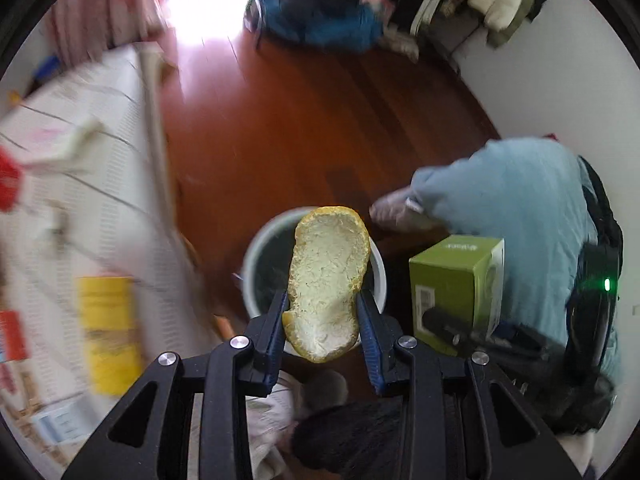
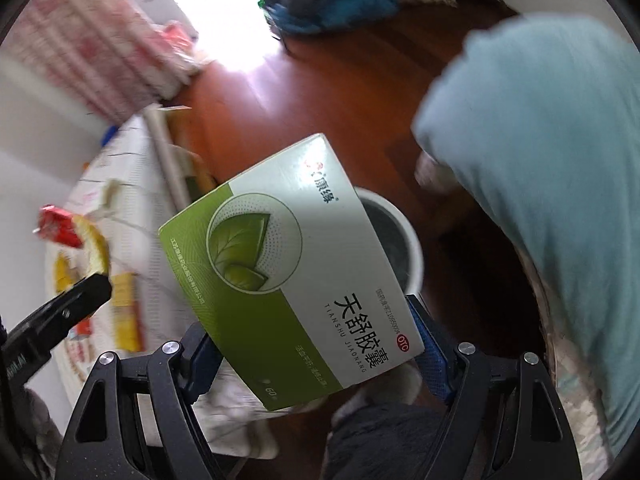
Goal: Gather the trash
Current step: 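Carry bread and green box to the white bin and open both tools over it, then move both tools back toward the table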
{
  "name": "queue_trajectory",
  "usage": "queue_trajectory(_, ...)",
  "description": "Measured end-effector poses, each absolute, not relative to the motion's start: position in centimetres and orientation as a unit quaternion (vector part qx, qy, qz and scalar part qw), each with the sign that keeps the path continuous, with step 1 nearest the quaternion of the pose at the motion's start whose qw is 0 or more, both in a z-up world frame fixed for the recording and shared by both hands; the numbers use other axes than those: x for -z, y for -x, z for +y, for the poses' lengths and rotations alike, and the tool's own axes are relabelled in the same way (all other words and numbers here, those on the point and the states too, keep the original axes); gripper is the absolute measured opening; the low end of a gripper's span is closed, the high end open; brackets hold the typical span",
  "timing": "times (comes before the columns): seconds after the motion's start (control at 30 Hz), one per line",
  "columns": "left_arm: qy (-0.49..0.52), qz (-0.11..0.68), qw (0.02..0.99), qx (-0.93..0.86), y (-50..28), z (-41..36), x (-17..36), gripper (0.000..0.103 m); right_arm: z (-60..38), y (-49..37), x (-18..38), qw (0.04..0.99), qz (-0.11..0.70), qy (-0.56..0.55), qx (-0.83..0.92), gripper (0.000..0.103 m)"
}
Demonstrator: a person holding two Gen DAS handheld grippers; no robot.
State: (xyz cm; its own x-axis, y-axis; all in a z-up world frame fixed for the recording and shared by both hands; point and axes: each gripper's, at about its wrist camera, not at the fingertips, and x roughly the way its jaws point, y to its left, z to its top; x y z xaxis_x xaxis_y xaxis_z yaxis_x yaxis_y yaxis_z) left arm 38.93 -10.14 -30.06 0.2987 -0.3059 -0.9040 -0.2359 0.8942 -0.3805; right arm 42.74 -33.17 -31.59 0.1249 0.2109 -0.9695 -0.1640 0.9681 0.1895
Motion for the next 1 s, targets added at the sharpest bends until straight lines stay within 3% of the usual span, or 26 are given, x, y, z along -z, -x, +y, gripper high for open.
queue_trajectory(0.17,0.251,0.638,0.727,0.036,-43.4,-11.3,35.1,0.035,-33.9,-44.9,36.9,0.726,0.679,-0.017,-0.104,0.083)
queue_trajectory(0.23,0.254,0.651,0.715,0.031,-44.2,-11.5,36.4,0.066,-33.8,-45.4,38.6,0.720,0.686,-0.015,-0.102,0.084)
queue_trajectory(0.3,0.265,0.649,0.713,0.027,-44.9,-11.4,36.9,0.080,-33.9,-46.3,40.3,0.715,0.692,-0.019,-0.094,0.086)
queue_trajectory(0.37,0.260,0.647,0.716,0.012,-44.9,-10.9,36.8,0.082,-33.8,-46.8,41.8,0.706,0.702,-0.020,-0.093,0.089)
queue_trajectory(0.43,0.237,0.646,0.725,-0.003,-44.7,-10.7,36.5,0.098,-33.8,-47.0,42.7,0.702,0.707,-0.019,-0.086,0.102)
queue_trajectory(0.7,0.118,0.635,0.759,-0.082,-40.7,-10.7,34.7,0.099,-33.7,-44.9,42.1,0.713,0.697,0.032,-0.063,0.103)
queue_trajectory(1.0,0.080,0.601,0.788,-0.109,-35.6,-11.7,29.7,0.099,-34.5,-40.6,35.0,0.750,0.656,0.050,-0.066,0.103)
